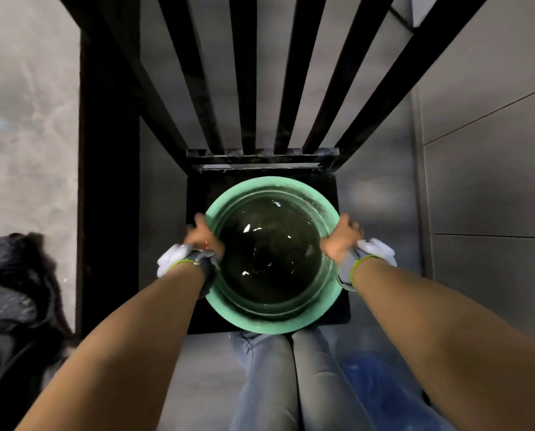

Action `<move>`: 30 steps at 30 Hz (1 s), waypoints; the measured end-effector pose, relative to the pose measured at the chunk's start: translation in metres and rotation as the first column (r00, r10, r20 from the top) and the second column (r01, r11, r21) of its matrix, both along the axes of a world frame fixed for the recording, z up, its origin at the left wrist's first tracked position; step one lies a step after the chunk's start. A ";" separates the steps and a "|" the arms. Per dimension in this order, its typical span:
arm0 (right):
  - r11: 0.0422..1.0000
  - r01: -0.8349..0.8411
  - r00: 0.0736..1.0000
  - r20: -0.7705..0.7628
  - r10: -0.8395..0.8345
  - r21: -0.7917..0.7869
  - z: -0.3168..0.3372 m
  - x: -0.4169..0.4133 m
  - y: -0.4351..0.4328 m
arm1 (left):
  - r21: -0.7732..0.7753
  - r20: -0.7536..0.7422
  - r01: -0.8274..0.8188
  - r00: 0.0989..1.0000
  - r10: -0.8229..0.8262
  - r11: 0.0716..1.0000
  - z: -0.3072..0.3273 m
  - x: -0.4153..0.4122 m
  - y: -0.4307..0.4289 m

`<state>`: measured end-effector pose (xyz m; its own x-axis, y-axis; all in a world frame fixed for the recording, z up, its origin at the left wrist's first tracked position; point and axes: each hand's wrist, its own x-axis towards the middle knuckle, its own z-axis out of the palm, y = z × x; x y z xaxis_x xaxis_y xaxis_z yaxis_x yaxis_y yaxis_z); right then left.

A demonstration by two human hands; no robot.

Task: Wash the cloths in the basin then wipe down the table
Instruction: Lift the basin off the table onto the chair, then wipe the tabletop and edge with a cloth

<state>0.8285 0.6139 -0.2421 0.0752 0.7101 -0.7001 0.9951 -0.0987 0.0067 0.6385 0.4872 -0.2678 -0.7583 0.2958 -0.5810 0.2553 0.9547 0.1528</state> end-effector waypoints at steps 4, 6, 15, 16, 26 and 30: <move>0.978 -0.207 0.978 0.005 0.207 0.032 0.026 -0.017 -0.016 | -0.031 0.067 0.210 0.976 -0.207 0.977 0.036 0.014 0.004; 0.966 -0.256 0.966 -0.031 0.256 0.022 0.049 -0.028 -0.029 | -0.039 0.082 0.250 0.966 -0.247 0.967 0.061 0.025 -0.002; 0.885 -0.461 0.868 -0.176 0.465 0.063 0.154 -0.071 -0.078 | -0.048 -0.021 0.232 0.972 -0.233 0.972 0.163 0.045 -0.040; 0.865 -0.495 0.845 -0.186 0.502 0.083 0.167 -0.074 -0.083 | -0.055 -0.028 0.204 0.978 -0.206 0.977 0.178 0.042 -0.043; 0.732 -0.630 0.696 -0.228 0.681 0.261 0.238 -0.134 -0.145 | 0.077 -0.192 0.100 0.978 -0.084 0.992 0.259 -0.016 -0.106; 0.724 -0.602 0.694 -0.228 0.683 0.336 0.243 -0.161 -0.192 | 0.082 -0.184 0.190 0.968 -0.172 0.978 0.275 -0.037 -0.157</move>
<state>0.6679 0.4219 0.0010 -0.6516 0.6329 -0.4182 0.7528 0.6072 -0.2540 0.6015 0.3302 0.0075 -0.7740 0.4865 -0.4053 0.4538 0.8726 0.1808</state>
